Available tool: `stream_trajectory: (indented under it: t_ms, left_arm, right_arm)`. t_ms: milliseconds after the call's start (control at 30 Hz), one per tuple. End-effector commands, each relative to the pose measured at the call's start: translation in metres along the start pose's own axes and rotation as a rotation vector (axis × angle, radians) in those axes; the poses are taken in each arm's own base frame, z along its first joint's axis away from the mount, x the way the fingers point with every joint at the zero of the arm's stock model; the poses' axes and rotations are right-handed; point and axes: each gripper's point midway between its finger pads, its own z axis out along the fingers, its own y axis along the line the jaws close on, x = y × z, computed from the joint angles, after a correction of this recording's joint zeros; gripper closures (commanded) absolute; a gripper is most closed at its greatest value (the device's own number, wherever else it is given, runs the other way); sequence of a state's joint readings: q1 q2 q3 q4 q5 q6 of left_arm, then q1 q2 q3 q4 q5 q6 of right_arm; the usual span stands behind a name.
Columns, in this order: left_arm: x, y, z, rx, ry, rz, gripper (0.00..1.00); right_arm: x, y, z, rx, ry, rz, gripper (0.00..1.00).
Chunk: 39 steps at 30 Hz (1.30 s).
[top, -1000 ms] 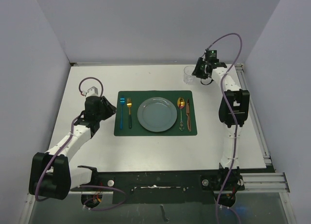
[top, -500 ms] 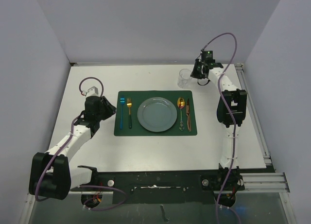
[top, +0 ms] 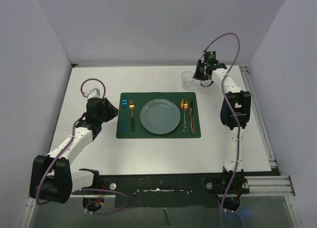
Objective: Set the dinner table for one person
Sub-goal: Move the cup to the center of the board.
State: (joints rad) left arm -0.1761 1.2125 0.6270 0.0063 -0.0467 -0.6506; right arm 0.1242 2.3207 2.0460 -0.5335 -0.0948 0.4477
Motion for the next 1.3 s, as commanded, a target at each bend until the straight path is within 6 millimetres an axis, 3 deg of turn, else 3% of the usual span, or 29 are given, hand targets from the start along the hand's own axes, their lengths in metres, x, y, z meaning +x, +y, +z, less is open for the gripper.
stream_trajectory:
  t_ms: [0,233,667,967,1267]
  left_arm:
    - [-0.008,-0.011,0.003,0.050,-0.041,0.004,0.65]
    - [0.000,-0.008,0.006,0.053,-0.024,-0.006,0.65]
    - [-0.005,-0.013,0.005,0.062,-0.030,-0.008,0.65]
    - [-0.021,-0.022,-0.008,0.072,-0.075,-0.011,0.65]
    - [-0.045,-0.044,-0.029,0.123,-0.133,-0.018,0.65]
  right_arm:
    - [-0.028,0.022,-0.014,-0.046,-0.075,-0.040,0.81]
    - [-0.034,0.030,-0.023,-0.059,-0.093,-0.057,0.73]
    - [-0.043,0.036,-0.052,-0.040,-0.140,-0.075,0.70]
    - [-0.064,0.047,-0.110,-0.040,-0.246,-0.097,0.68]
    - [-0.059,0.064,-0.184,0.006,-0.352,-0.182,0.65]
